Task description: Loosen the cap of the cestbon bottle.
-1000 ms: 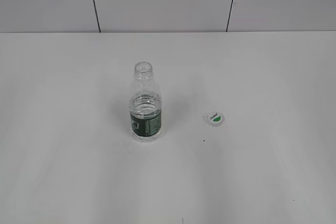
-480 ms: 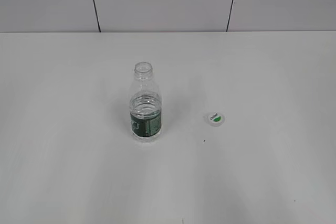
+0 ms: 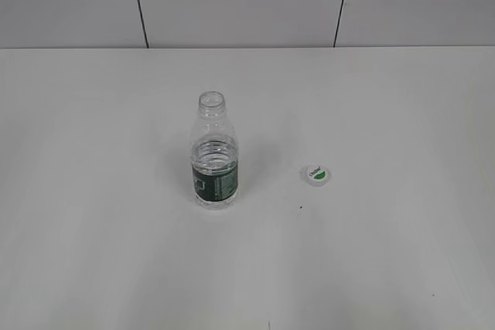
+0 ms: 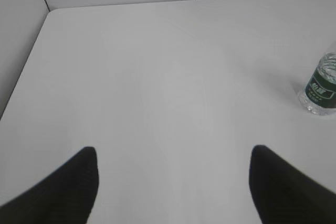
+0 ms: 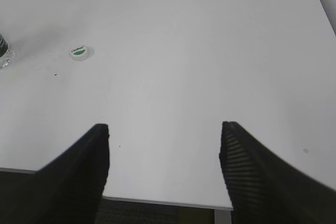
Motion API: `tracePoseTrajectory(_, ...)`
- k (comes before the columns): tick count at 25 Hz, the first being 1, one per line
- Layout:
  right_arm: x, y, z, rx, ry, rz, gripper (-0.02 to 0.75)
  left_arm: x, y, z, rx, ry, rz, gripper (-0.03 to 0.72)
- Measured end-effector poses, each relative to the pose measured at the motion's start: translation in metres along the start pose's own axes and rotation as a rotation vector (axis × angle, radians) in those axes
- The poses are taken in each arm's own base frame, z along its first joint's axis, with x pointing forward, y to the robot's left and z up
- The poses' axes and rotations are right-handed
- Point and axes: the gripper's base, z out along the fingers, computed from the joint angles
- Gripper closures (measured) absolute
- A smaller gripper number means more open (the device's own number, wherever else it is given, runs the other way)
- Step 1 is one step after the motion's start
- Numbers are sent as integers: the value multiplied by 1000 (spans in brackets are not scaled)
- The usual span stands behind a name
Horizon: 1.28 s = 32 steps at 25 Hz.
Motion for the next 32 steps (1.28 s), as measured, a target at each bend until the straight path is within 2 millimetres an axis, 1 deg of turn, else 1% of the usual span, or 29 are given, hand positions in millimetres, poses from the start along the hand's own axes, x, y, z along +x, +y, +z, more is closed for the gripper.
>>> tracePoseTrajectory(15, 0, 0, 0, 2, 0, 0, 232, 1, 0, 1, 2, 4, 5, 153)
tracePoseTrajectory(23, 0, 1, 0, 119, 10, 61, 232, 1, 0, 1, 2, 5, 5, 153)
tracePoseTrajectory(32, 0, 1, 0, 127, 11, 66, 232, 1, 0, 1, 2, 5, 5, 153)
